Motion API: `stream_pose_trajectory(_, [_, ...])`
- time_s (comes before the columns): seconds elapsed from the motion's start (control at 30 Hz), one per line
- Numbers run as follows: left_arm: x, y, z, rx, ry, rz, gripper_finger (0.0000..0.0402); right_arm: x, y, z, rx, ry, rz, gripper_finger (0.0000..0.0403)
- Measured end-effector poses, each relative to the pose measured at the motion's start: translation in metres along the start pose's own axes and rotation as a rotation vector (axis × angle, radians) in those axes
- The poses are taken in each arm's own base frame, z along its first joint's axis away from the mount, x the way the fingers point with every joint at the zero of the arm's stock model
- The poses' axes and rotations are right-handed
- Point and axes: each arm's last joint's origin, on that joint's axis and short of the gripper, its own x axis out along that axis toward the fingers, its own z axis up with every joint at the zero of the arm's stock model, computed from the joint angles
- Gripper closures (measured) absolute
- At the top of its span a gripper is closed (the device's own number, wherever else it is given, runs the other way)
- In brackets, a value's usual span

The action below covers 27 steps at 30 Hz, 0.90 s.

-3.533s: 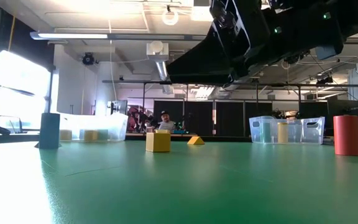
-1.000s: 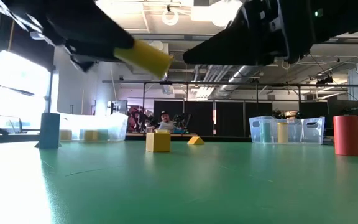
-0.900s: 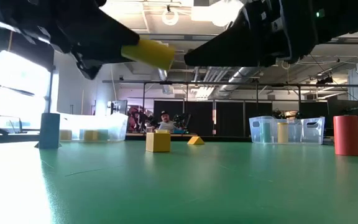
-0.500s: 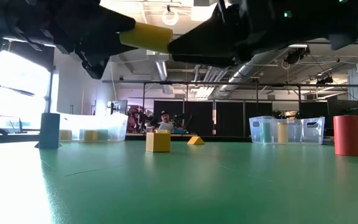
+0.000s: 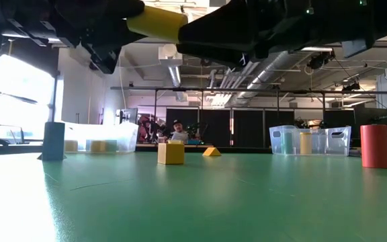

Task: Sort blocks by size
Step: Put the yellow cylindrical block into the top right transparent bin

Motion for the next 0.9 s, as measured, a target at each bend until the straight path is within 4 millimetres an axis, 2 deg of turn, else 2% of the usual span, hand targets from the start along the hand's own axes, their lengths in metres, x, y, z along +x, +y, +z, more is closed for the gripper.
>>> stream_pose_trajectory(0.33, [-0.001, -0.001, 0.012, 0.080, -0.122, 0.036, 0.0312, -0.001, 0.001, 0.009, -0.007, -0.094, -0.044, 0.0233])
stream_pose_trajectory(0.57, [-0.002, -0.003, 0.011, 0.134, -0.133, 0.086, 0.0312, -0.003, 0.005, 0.016, 0.006, -0.150, -0.071, 0.0233])
stream_pose_trajectory(0.73, [-0.002, -0.003, 0.010, 0.141, -0.124, 0.104, 0.0312, -0.001, 0.000, 0.014, 0.054, -0.129, -0.062, 0.0232])
stream_pose_trajectory(0.9, [-0.002, -0.003, 0.009, 0.135, -0.121, 0.107, 0.0312, 0.000, -0.003, 0.012, 0.067, -0.111, -0.038, 0.0210])
